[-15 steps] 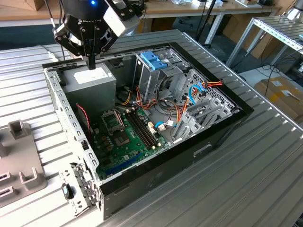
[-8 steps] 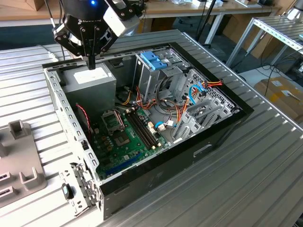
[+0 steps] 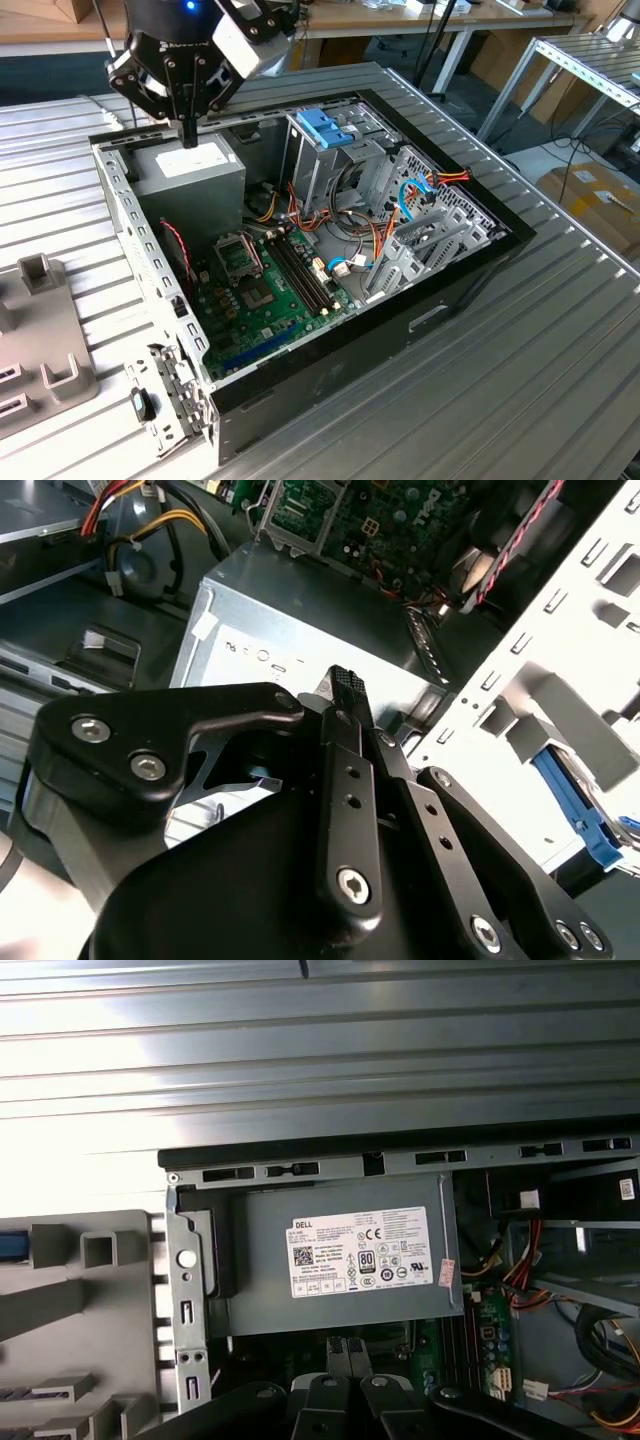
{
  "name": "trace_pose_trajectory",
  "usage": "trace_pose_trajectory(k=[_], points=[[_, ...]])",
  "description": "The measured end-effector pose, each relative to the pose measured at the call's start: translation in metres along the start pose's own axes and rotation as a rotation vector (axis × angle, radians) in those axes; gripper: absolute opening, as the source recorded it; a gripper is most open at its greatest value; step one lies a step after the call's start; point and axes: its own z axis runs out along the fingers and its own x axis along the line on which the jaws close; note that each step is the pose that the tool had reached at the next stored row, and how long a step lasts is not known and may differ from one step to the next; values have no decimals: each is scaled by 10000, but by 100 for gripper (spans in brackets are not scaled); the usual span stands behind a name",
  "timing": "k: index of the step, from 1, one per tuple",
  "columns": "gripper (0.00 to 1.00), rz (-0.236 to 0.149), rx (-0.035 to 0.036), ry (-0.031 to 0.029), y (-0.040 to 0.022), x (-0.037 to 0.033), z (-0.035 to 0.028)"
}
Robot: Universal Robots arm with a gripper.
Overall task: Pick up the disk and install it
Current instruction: 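Reach for the disk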
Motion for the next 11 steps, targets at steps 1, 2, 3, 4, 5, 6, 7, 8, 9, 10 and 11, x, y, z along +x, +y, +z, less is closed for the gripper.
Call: trace_pose_trajectory(k=[1,2,3,4,5,6,7,8,9,10,11], points=[[11,0,1,0,-2,23,-1],[11,-1,0,0,-3,49,-1],[11,-2,1,0,-5,87,-2],[11,-1,0,0,-6,109,-2],[11,0,0,0,-7,136,-3],[11,0,0,0,-8,169,-3],[11,-1,-1,0,-9,185,-3],[11,-1,0,0,-10,204,-4],[11,-1,0,0,-11,223,-4],[11,-1,0,0,-11,231,-4],[11,-1,0,0,-12,238,-4]])
